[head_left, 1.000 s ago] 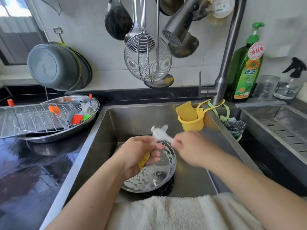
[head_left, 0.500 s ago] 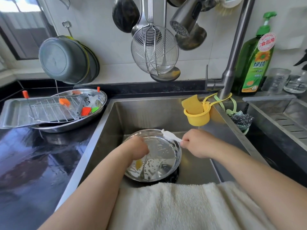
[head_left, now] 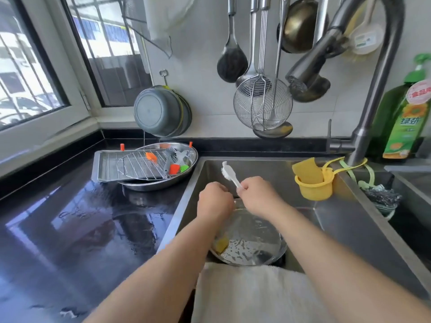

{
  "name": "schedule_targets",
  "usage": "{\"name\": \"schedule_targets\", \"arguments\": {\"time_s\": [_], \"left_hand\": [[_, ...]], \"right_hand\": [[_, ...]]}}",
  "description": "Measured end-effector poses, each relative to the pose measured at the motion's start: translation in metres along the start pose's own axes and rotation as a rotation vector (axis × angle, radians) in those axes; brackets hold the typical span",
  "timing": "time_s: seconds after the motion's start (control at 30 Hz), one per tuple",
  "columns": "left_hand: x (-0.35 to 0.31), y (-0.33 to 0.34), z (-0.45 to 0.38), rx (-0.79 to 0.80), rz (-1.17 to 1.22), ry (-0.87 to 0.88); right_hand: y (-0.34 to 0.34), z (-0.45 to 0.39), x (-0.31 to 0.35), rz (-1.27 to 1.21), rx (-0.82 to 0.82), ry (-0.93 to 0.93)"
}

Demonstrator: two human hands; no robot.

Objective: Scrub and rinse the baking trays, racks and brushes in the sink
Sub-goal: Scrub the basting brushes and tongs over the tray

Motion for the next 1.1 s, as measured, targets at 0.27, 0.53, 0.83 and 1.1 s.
{"name": "schedule_targets", "arguments": {"time_s": [0.27, 0.53, 0.83, 1.1], "left_hand": [[-0.036, -0.113, -0.087, -0.372, -0.546, 0.127], [-0.022, -0.107, -0.143, -0.313, -0.760, -0.017], [-0.043, -0.131, -0.135, -0.319, -0.702, -0.003], [0.000, -0.076, 0.010, 0.067, 0.042, -0.031]], "right_hand": [[0.029, 0.002, -0.025, -0.193, -0.003, 0.043], [0.029, -0.003, -0.034, -0.197, 0.011, 0.031], [0.029, 0.002, -0.031, -0.180, 0.042, 0.027], [-0.019, -0.002, -0.034, -0.225, -0.268, 0.060]]}}
Point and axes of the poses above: each hand's wrist, its own z-axis away from the middle knuckle, its own y-axis out of the palm, x = y × z, the point moved 9 cm from there along -z, towards the middle knuckle, and after that the axes turned 14 degrees about -y, right-handed, at the moved point
